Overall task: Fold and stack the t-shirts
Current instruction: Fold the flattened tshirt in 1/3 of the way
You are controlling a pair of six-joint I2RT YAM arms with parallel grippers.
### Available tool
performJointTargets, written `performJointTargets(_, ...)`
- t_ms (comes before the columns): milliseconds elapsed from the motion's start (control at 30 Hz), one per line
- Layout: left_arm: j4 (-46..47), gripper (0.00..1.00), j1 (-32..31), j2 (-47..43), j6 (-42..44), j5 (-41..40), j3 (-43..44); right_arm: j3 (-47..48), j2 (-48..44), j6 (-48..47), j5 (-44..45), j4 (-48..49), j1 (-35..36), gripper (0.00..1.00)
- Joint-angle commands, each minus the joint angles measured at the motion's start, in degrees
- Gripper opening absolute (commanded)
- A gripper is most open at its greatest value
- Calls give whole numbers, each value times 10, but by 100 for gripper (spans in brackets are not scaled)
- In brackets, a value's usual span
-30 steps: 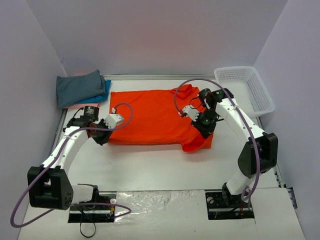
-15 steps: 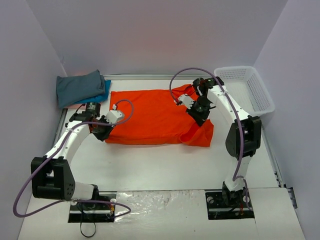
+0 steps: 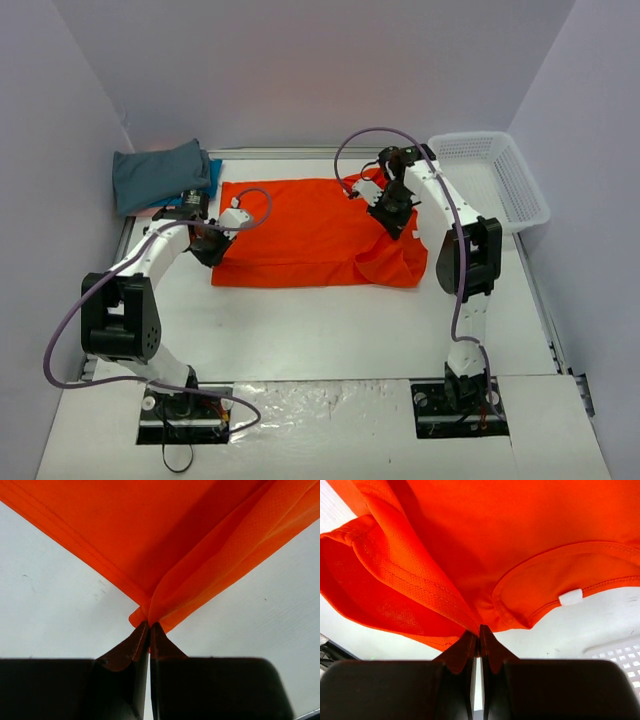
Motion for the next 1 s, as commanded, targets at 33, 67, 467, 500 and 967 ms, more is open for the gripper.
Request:
performJointTargets(33, 6, 2, 0, 26, -1, -11, 49, 42, 20, 8, 26, -37, -4, 0)
performJointTargets(67, 5, 2, 0, 32, 1, -11, 54, 52, 28, 9, 28, -37, -4, 0)
performJointTargets(467, 11, 2, 0, 102, -4, -23, 84, 123, 107, 0, 33, -37, -4, 0)
performJointTargets(500, 16, 3, 0, 106, -5, -35, 84, 127, 113, -1, 33, -37, -4, 0)
performJointTargets(967, 31, 37, 0, 99, -37, -70, 97, 221, 180, 35, 39, 9, -11, 22)
